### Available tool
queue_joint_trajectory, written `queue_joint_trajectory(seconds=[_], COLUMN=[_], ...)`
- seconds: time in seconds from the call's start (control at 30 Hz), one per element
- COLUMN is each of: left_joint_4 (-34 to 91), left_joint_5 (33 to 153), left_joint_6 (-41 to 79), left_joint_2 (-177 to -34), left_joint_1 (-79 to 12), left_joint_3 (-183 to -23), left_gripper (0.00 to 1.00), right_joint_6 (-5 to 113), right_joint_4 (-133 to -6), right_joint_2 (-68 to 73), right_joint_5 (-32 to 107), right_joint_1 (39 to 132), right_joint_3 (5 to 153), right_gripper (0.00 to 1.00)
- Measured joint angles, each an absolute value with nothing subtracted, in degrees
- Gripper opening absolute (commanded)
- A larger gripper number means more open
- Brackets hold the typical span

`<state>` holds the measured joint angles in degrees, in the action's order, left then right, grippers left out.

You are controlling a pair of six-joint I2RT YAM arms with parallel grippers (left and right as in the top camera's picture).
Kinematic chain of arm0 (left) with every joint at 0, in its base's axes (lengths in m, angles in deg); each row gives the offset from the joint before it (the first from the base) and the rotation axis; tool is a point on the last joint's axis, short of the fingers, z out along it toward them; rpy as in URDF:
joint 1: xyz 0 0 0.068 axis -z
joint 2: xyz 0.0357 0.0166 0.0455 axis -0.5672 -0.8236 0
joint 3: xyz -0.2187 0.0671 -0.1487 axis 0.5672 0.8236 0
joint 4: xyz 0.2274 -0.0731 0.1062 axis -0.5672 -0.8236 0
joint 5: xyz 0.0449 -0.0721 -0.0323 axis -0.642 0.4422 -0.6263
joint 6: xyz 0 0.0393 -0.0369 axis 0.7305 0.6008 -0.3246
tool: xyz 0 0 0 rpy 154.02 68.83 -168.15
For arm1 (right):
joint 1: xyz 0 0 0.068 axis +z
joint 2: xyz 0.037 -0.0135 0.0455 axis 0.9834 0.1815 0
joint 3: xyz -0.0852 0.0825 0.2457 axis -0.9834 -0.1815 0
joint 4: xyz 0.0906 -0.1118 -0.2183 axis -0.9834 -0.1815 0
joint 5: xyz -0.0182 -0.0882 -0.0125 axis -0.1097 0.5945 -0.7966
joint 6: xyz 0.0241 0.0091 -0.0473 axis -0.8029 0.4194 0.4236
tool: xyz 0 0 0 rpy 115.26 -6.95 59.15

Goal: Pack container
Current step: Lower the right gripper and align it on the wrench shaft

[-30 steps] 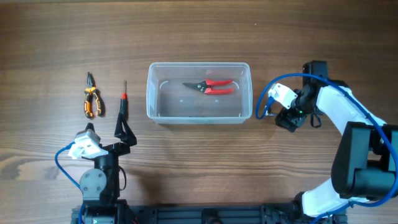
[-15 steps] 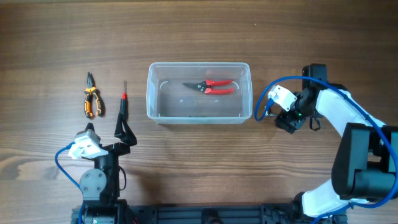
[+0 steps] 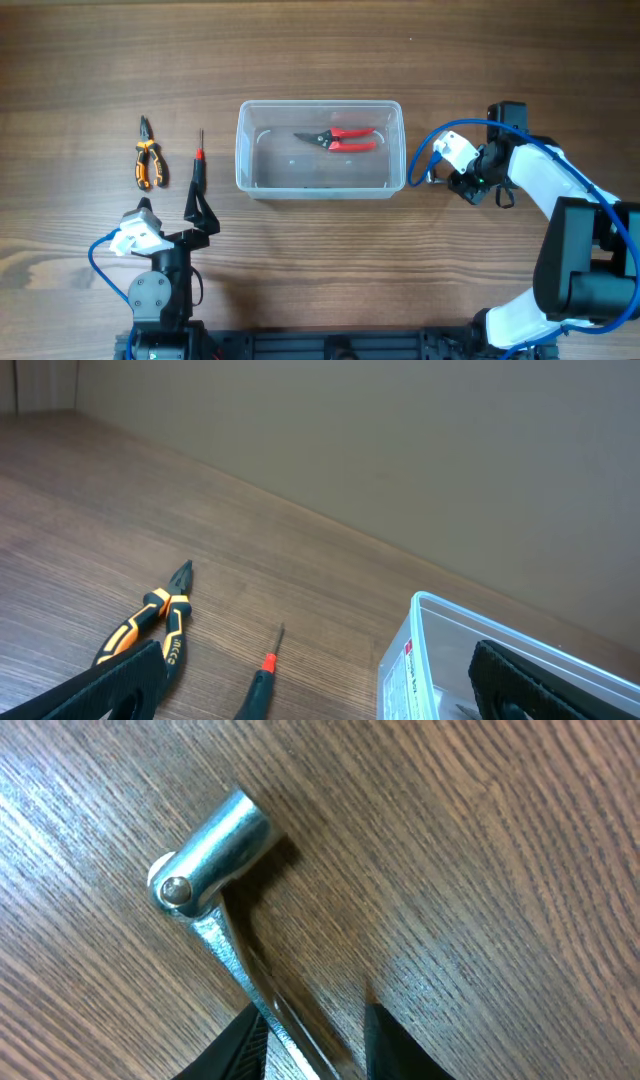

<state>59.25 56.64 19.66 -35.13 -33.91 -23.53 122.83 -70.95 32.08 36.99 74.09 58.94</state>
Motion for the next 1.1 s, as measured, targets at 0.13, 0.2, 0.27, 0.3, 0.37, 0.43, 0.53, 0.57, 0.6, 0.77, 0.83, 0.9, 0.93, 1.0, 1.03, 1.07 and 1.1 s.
queue_joint_trajectory(seconds=[0.13, 0.2, 0.27, 0.3, 0.37, 0.43, 0.53, 0.57, 0.6, 0.77, 0.83, 0.9, 0.93, 1.0, 1.03, 1.07, 1.1], left_joint_4=[59.3, 59.3, 59.3, 59.3, 59.3, 59.2, 59.3, 59.3, 59.3, 59.3, 59.3, 59.3, 59.3, 59.3, 59.3, 59.3, 59.3], left_joint_5=[56.6, 56.6, 56.6, 56.6, 56.6, 56.6, 56.6, 56.6, 56.6, 56.6, 56.6, 56.6, 56.6, 56.6, 56.6, 56.6, 56.6], left_joint_6=[19.7, 19.7, 19.7, 19.7, 19.7, 19.7, 19.7, 19.7, 19.7, 19.7, 19.7, 19.7, 19.7, 19.7, 19.7, 19.7, 19.7], left_joint_2=[-35.1, -35.1, -35.1, -35.1, -35.1, -35.1, -35.1, -35.1, -35.1, -35.1, -35.1, -35.1, -35.1, -35.1, -35.1, -35.1, -35.1], left_joint_1=[-33.9, -33.9, -33.9, -33.9, -33.9, -33.9, -33.9, -33.9, -33.9, -33.9, -33.9, -33.9, -33.9, -33.9, -33.9, -33.9, -33.9], left_joint_3=[-23.5, -23.5, -23.5, -23.5, -23.5, -23.5, -23.5, -23.5, -23.5, -23.5, -23.5, -23.5, -23.5, -23.5, -23.5, -23.5, -23.5], left_gripper=[1.00, 1.00, 1.00, 1.00, 1.00, 1.00, 1.00, 1.00, 1.00, 1.00, 1.00, 1.00, 1.00, 1.00, 1.00, 1.00, 1.00], right_joint_6=[120.3, 116.9, 113.5, 111.6, 109.8, 107.1, 101.6, 99.0, 96.8, 89.1, 87.0, 85.3, 84.6, 83.5, 83.0, 81.8, 81.0], right_joint_4=[-69.4, -67.1, -65.7, -65.5, -64.8, -64.0, -61.8, -60.8, -60.3, -59.3, -59.0, -58.6, -58.6, -58.5, -58.5, -58.5, -58.5], right_joint_2=[32.1, 32.1, 32.1, 32.1, 32.1, 32.1, 32.1, 32.2, 32.2, 32.2, 32.2, 32.2, 32.2, 32.2, 32.2, 32.2, 32.2], right_joint_5=[36.7, 36.7, 36.7, 36.7, 36.7, 36.8, 36.7, 36.7, 36.7, 36.7, 36.8, 36.8, 36.7, 36.5, 36.5, 36.5, 36.5], right_joint_1=[74.1, 74.1, 74.1, 74.1, 74.1, 74.1, 74.0, 73.6, 73.0, 69.0, 68.0, 67.7, 67.7, 67.7, 67.7, 67.7, 67.7], right_joint_3=[58.8, 58.7, 58.4, 58.4, 58.2, 58.1, 58.0, 58.0, 58.0, 58.0, 58.0, 58.0, 58.0, 58.0, 58.0, 58.0, 58.0], right_gripper=[0.31, 0.31, 0.31, 0.31, 0.30, 0.23, 0.17, 0.16, 0.17, 0.36, 0.54, 0.99, 1.00, 1.00, 1.00, 1.00, 1.00])
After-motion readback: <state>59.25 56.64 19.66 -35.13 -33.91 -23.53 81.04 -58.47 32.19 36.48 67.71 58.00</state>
